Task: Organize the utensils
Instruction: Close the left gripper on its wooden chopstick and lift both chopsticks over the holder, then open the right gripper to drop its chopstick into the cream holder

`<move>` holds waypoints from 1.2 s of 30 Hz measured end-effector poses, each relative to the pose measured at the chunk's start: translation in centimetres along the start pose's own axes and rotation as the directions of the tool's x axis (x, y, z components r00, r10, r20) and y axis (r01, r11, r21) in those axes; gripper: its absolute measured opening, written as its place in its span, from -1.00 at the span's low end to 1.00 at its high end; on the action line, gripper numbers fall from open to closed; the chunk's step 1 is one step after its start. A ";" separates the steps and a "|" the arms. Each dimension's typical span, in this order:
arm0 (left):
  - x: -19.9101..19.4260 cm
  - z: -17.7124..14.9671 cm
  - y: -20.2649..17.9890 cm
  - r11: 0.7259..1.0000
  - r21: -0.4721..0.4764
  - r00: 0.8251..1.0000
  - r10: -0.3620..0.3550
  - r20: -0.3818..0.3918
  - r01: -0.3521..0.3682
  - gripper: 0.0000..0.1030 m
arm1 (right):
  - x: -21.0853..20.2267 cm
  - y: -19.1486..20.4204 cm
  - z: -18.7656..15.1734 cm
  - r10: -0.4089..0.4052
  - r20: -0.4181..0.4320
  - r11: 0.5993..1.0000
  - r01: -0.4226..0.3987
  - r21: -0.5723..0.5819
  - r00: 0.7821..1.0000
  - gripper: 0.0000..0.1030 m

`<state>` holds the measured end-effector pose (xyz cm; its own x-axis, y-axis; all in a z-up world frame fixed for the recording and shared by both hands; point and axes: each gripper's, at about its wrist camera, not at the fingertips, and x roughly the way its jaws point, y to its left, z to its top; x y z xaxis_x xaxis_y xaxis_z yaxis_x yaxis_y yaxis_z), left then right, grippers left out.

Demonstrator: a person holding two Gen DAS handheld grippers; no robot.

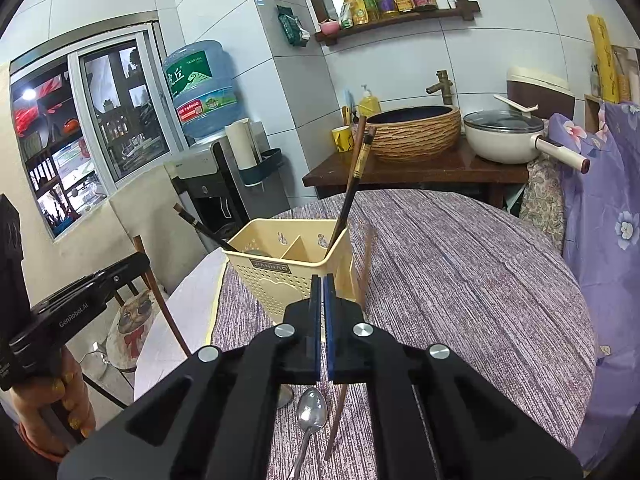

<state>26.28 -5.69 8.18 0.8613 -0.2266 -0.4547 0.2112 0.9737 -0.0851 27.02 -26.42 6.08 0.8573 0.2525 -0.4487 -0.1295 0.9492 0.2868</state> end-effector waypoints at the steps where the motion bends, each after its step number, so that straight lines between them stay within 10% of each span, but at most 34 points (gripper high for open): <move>1: -0.1 0.0 -0.1 1.000 0.002 1.000 0.002 0.002 -0.002 -0.85 | 0.0 0.0 0.0 -0.002 0.000 1.000 0.002 -0.003 1.000 -0.96; 15: 0.1 -0.2 0.0 1.000 0.002 1.000 0.010 0.008 -0.010 -0.85 | 6.7 -4.2 -2.9 -0.123 -0.152 0.989 0.133 0.057 0.981 -0.66; 25: 0.1 -0.2 0.0 1.000 0.001 1.000 0.012 0.011 -0.012 -0.85 | 10.6 0.4 -9.4 -0.013 -0.343 0.999 -0.003 -0.044 0.939 -0.65; 30: 0.1 -0.1 0.1 1.000 0.007 1.000 0.012 0.012 -0.012 -0.85 | 10.8 2.6 -11.4 -0.039 -0.368 0.997 0.014 -0.071 0.929 -0.02; 36: 0.0 -0.1 0.1 1.000 0.006 1.000 0.008 0.011 -0.008 -0.85 | 11.2 4.4 -12.5 -0.117 -0.373 0.985 0.059 -0.165 0.920 -0.01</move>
<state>26.27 -5.56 8.05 0.8680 -0.2186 -0.4459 0.2067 0.9755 -0.0759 29.79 -17.07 -8.29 0.6183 0.1909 -0.7624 -0.1595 0.9803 0.1161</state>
